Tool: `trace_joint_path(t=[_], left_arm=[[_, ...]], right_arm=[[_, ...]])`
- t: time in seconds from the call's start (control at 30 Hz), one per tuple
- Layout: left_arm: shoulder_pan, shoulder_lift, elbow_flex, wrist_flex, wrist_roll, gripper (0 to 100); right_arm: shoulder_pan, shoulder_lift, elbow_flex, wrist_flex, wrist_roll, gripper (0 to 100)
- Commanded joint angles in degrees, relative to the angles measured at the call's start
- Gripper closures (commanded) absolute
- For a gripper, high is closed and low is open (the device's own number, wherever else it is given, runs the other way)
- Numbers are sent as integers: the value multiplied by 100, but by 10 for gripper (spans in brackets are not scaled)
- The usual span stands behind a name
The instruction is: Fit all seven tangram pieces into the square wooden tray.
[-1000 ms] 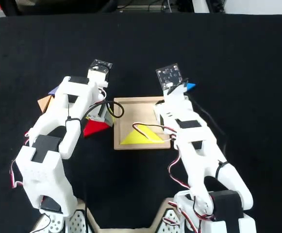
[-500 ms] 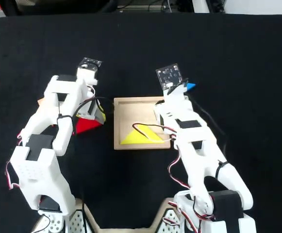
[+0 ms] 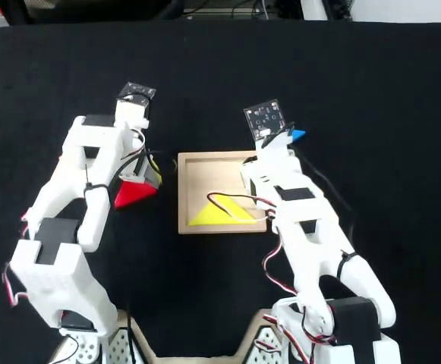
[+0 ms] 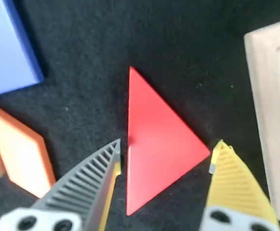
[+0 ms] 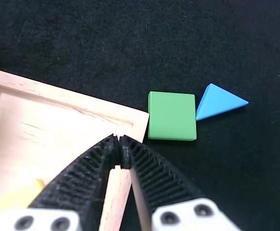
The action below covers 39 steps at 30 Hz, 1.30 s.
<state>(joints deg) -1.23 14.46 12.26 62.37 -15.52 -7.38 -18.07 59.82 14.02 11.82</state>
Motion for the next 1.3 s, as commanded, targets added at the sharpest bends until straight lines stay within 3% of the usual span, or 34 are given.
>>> trace_joint_path(t=[0.0, 0.17, 0.23, 0.37, 0.5, 0.77, 1.03, 1.1, 1.2, 1.27], left_arm=[[-136, -369, 31, -70, -316, 707], [-66, -360, 242, -220, -510, 717], [-57, -360, 224, -316, -440, 770], [-22, -422, 136, -35, 387, 902], [57, -422, -374, 642, 897, 936], [251, -422, -980, 1345, 1037, 859], [198, -422, -1209, 1433, 1310, 850], [295, -422, -1165, 1521, 1125, 803], [453, -369, -1086, 1556, 703, 637], [418, -369, -1015, 1442, 580, 636]], right_arm=[[62, -224, -110, -97, 53, 984], [62, -224, -110, -97, 53, 984], [62, -224, -110, -97, 53, 984], [62, -224, -110, -97, 62, 984], [62, -224, -110, -97, 62, 984], [62, -224, -110, -97, 62, 984], [62, -224, -110, -97, 62, 984], [62, -224, -110, -97, 62, 984], [62, -224, -110, -97, 62, 984], [53, -224, -110, -97, 62, 984]])
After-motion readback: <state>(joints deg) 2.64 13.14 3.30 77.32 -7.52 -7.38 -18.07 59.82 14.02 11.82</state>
